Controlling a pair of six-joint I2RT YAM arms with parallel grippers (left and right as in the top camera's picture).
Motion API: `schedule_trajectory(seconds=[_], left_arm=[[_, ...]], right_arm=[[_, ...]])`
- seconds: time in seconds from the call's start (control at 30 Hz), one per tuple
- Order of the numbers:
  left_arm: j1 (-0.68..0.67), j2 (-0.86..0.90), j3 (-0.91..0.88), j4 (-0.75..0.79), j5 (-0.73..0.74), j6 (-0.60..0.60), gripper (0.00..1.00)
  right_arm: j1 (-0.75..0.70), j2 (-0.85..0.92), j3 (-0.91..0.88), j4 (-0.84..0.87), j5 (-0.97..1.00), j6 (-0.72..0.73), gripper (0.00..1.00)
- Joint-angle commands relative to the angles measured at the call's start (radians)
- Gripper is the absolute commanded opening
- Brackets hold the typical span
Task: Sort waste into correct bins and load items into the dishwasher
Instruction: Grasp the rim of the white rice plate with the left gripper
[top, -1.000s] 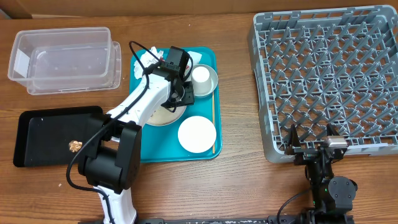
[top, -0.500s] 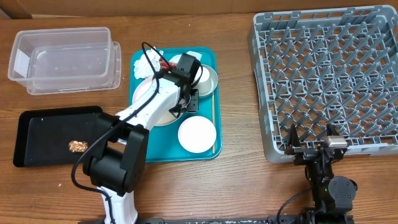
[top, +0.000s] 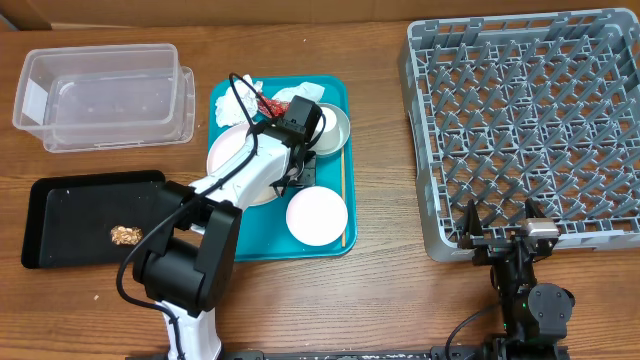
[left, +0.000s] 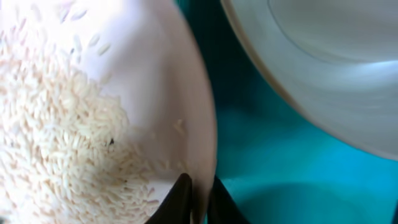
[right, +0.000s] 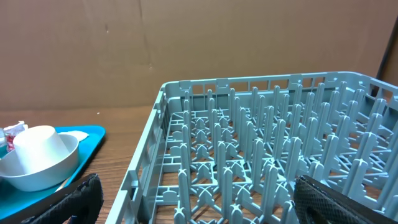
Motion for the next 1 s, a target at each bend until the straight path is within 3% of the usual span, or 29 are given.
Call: schedule_trajectory(seconds=[0.0,0.13,0.97], left_arm=[[-0.001,-0.015,0.014,-0.012,-0.013,0.0,0.08],[-0.001,-0.015,0.033,-0.027,-0.013,0.0,0.04],[-0.001,-0.015,0.274,-0.242,-0.059,-0.001,0.04]], right_arm=[[-0.003,-0.011,-0.01,0.007,-0.001,-0.004,1.0],[-0.003,-0.011,-0.01,0.007,-0.001,-0.004,1.0],[-0.003,-0.011,-0.01,0.006,-0.001,-0.004,1.0]])
